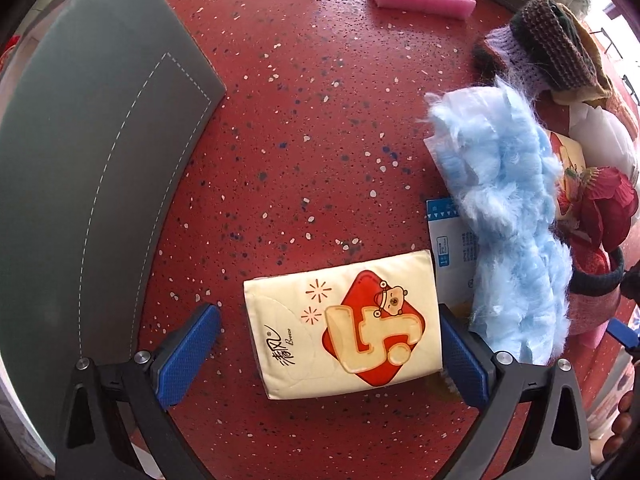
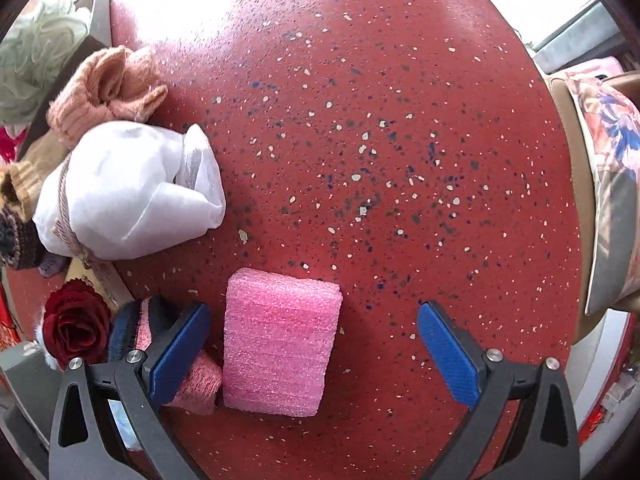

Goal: Organize soft objects
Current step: 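Grasp the cartoon tissue pack with the left tool while the right tool grasps the pink foam block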

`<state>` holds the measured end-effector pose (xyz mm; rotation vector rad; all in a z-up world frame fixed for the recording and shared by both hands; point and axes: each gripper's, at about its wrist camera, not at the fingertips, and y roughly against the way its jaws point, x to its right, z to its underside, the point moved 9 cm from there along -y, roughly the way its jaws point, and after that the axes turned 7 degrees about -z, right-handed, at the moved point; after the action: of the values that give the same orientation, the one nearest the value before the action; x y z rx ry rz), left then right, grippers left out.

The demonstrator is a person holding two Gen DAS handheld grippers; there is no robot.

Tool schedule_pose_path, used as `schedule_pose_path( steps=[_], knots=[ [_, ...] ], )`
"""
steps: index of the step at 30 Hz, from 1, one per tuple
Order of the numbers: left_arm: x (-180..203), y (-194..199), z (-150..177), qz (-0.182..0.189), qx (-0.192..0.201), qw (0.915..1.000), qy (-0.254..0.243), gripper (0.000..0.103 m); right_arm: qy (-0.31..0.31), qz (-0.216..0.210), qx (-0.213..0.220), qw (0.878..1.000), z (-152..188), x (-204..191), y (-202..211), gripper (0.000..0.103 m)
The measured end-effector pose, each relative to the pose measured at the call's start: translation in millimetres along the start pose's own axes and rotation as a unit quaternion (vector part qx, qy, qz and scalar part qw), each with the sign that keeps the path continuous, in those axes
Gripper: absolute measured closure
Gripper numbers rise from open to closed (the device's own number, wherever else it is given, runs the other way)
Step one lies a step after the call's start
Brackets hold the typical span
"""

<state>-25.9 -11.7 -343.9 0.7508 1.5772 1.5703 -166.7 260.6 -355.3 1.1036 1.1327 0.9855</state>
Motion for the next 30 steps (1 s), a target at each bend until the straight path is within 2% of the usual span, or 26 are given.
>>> schedule_pose_path(
  steps=[3,7,12,13,14,16,17,18,19,22,25,30],
  knots=[
    [-1.7,-2.4,0.2,0.001,-0.002,1.0,0.003,0.0,0.037,0.041,-0.024,0.998,4.0,-9.1,-8.7,0.0],
    [-3.2,-3.1,1.3,-0.004,0.005,0.9999,0.008,0.0,0.055,0.044,-0.025,0.997,4.5,-16.8,-11.4,0.0],
    [-0.7,-1.6,1.5,-0.004,-0.033,0.9993,0.016,0.0,0.058,0.044,-0.048,0.996,9.2,-12.5,-14.2,0.0],
    [-1.5,-0.8,-0.4,-0.004,-0.034,0.9993,0.017,0.003,0.061,0.044,-0.056,0.996,1.6,-10.8,-19.6,0.001],
    [-1.8,-0.9,-0.7,-0.007,-0.032,0.9994,0.015,0.005,0.064,0.044,-0.063,0.995,4.7,-13.1,-22.5,0.004],
    [0.3,4.1,-1.4,-0.01,-0.025,0.9996,0.003,0.016,0.065,0.041,-0.075,0.994,9.5,-13.2,-25.4,0.014],
    [2.8,7.3,-1.8,-0.011,-0.02,0.9997,-0.009,0.02,0.067,0.042,-0.075,0.994,12.9,-12.1,-24.4,0.027],
    [5.3,9.5,-2.0,-0.013,-0.017,0.9996,-0.021,0.026,0.071,0.046,-0.073,0.994,17.6,-11.6,-23.3,0.048],
    [9.0,9.5,-0.7,-0.009,-0.021,0.9991,-0.035,0.026,0.077,0.045,-0.067,0.994,18.9,-12.4,-20.4,0.053],
    [11.8,8.3,5.5,-0.014,-0.029,0.9979,-0.055,0.026,0.089,0.038,-0.049,0.994,20.5,-10.8,-9.7,0.053],
    [9.8,9.6,16.6,-0.02,-0.028,0.997,-0.07,0.026,0.075,0.008,-0.068,0.995,29.6,-2.8,-9.9,0.053],
    [12.5,14.8,43.0,-0.035,-0.029,0.992,-0.118,0.026,0.071,-0.009,-0.074,0.995,52.1,19.0,-1.4,0.053]
  ],
)
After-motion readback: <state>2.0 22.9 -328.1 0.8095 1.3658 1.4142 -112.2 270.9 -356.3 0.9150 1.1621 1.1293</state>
